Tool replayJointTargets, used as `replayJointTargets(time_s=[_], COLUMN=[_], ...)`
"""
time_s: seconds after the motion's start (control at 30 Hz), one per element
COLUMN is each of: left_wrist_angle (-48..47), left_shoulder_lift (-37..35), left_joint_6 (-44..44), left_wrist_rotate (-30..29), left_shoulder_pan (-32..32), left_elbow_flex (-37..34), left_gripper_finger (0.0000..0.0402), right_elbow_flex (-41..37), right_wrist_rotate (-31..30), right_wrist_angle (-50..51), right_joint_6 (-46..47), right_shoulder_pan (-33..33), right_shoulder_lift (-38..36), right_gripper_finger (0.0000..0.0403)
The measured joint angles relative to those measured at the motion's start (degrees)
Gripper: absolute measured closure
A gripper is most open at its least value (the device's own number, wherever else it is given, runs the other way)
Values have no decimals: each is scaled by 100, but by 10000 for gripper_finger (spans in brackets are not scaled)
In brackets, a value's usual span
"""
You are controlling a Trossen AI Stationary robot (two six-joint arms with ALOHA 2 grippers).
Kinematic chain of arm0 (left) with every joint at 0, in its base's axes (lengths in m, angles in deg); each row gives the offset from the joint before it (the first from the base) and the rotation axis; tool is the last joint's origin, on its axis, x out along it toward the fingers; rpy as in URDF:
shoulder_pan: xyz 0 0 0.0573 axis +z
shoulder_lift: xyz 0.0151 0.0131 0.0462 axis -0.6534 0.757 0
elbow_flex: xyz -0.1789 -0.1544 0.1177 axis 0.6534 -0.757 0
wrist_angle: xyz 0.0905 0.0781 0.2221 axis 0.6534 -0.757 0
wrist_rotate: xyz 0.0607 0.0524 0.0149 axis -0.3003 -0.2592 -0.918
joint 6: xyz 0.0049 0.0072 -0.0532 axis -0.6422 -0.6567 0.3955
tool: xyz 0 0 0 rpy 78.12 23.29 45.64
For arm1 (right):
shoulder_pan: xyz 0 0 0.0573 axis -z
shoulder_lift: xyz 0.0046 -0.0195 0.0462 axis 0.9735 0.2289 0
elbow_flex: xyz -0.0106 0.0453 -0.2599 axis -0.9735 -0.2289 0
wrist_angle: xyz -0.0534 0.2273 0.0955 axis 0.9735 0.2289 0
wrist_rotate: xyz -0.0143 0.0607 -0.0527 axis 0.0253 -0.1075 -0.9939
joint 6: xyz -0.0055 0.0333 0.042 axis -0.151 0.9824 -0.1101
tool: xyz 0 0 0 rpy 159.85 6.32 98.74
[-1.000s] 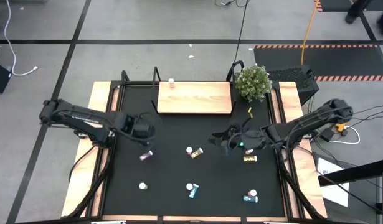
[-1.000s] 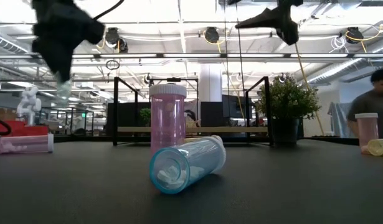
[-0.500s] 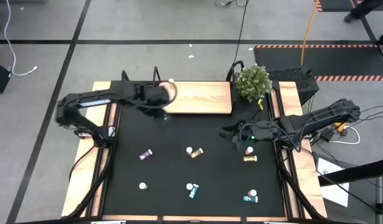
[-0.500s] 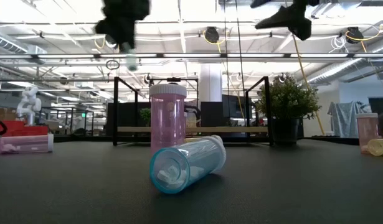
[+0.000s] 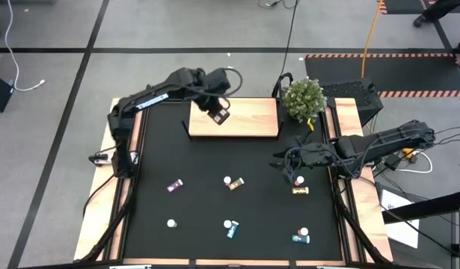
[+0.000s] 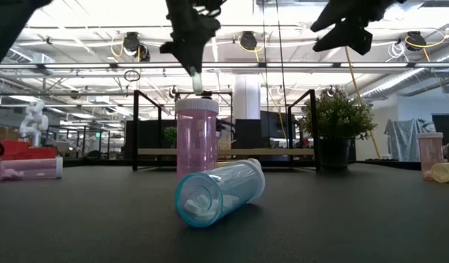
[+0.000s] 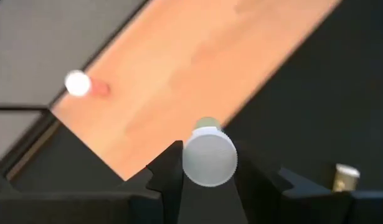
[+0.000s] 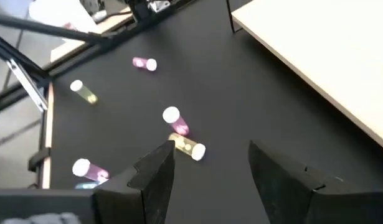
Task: Pick and place medicine bottles onto shelf by color
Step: Put the top blue pill bottle on the shelf
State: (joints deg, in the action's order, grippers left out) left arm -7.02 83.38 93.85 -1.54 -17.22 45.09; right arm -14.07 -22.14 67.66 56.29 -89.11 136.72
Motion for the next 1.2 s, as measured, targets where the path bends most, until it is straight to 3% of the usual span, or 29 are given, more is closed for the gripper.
replayJointTargets(time_s=[0.2,0.53,0.87,1.2], left_wrist_angle=[120,787,968,1045], left_shoulder_lift=[429,868,1420,1953], left_joint_6=[-257,-1313,-2744,-3220], left_wrist_rotate=[69,109,56,77], left_shoulder_pan=[459,1032,1308,1362], left_elbow_flex=[553,577,577,577], left_gripper_finger=[273,273,273,273], right_elbow_flex=[0,0,0,0], right_wrist_rotate=[8,7,295,302], right_wrist_angle=[251,324,242,188], right_joint_6=[-135,-99,-5,252], right_shoulder_pan=[61,882,1845,2135], right_shoulder_lift=[-3,-2,61,306], right_gripper_finger=[204,204,204,204])
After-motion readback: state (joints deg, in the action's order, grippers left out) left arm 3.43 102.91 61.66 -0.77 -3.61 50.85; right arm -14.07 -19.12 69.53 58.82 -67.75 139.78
